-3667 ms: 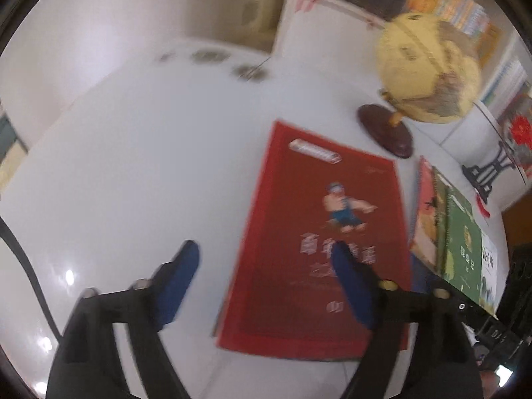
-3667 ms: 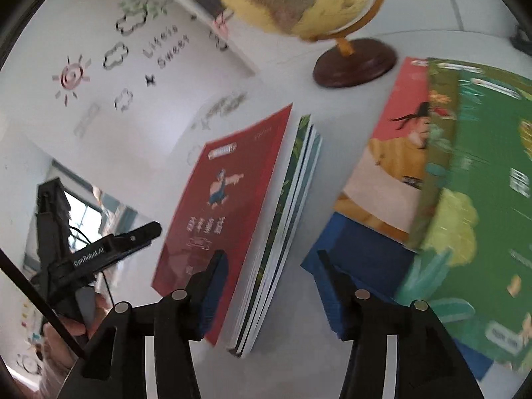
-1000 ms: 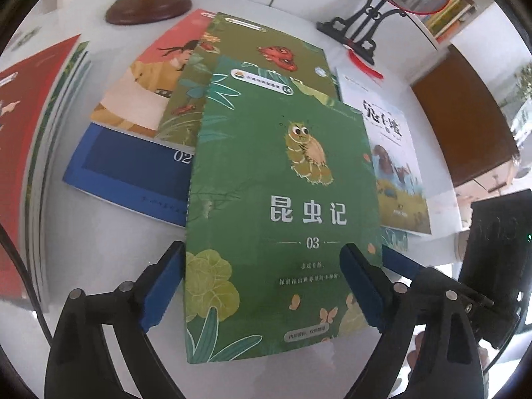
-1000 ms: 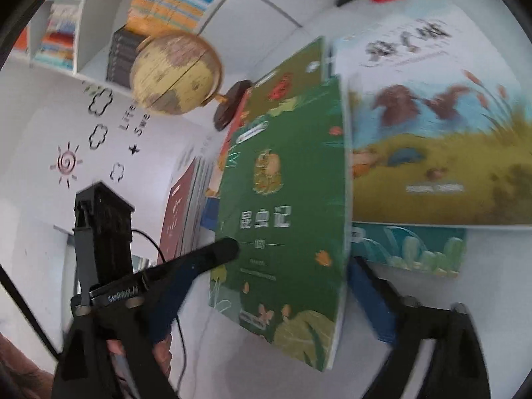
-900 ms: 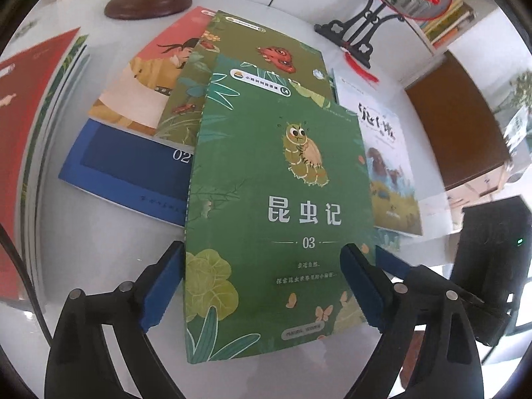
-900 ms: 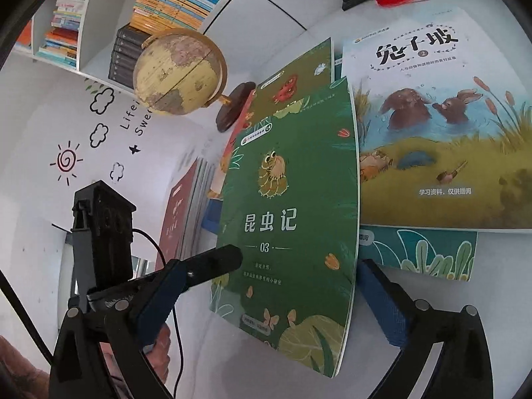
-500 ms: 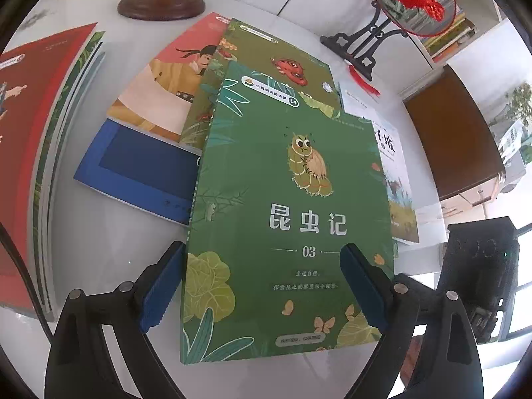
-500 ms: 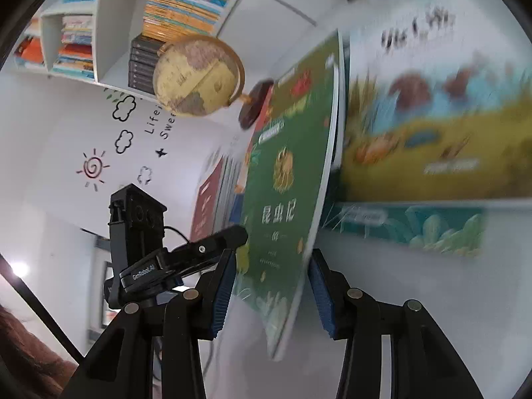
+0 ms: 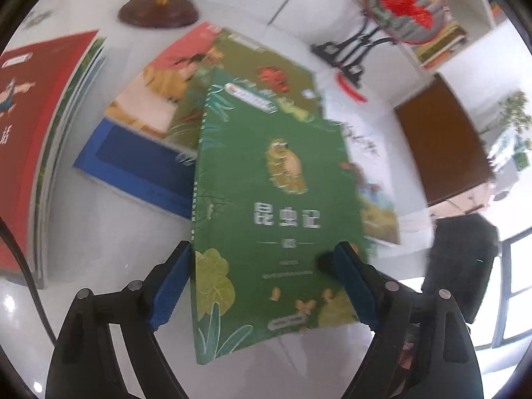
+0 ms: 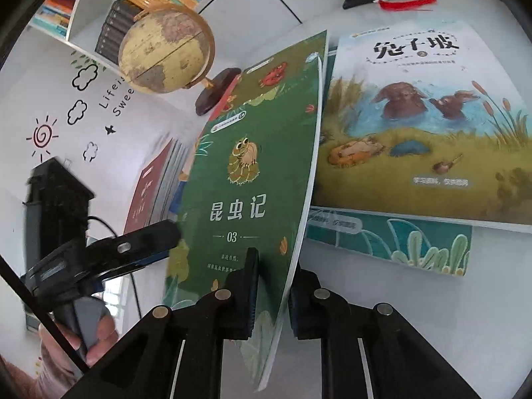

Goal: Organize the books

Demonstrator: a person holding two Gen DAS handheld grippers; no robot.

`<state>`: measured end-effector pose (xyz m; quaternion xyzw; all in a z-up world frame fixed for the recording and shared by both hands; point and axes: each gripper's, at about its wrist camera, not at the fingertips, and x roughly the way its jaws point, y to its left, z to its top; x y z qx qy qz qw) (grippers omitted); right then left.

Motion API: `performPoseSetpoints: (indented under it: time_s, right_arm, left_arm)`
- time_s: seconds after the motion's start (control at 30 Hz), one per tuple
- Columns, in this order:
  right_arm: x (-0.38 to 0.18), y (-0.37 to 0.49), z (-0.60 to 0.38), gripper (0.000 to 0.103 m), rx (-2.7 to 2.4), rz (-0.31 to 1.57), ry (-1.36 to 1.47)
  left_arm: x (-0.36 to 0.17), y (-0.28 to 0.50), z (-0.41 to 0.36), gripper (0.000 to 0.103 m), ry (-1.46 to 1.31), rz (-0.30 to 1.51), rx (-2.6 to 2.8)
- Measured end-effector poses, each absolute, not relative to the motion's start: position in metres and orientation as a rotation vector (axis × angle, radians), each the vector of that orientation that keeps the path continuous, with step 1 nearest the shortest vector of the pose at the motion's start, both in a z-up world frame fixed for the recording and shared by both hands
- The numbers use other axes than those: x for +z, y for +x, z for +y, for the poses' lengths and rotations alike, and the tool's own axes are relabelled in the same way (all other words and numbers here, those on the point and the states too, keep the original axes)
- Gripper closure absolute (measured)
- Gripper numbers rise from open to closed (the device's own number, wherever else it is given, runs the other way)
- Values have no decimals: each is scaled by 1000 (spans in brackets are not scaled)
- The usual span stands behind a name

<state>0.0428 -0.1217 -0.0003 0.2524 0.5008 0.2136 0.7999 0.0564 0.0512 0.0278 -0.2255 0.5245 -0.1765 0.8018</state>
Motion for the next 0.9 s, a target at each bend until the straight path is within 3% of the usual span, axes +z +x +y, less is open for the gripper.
performPoseSetpoints:
  time_s: [0.1,0.13,0.17,0.23,0.27,0.4,0.9]
  right_arm:
    - [2,48,-119,88,442,1068,531]
    - [3,49,-120,88,443,1067,532]
    - [3,48,-119,88,445,1066,532]
    - [3,50,-119,88,455,1067,540]
    - [2,50,-122,88,459,1070,554]
    - [6,49,-121,87,445,1077,526]
    - [53,44,-102,87,475,1009,379]
  left_arm:
    - [15,58,52,24,-719,1122,-479]
    - [10,58,53,40,-747,1135,-442]
    - [6,59,53,48,-736,1148,-382]
    - [8,57,57,81,-685,1133,-305]
    - [11,56,58,86,-652,1123,-282]
    - [19,58,44,87,-406,1147,-243]
    - [65,62,29,86,-181,1063,-206]
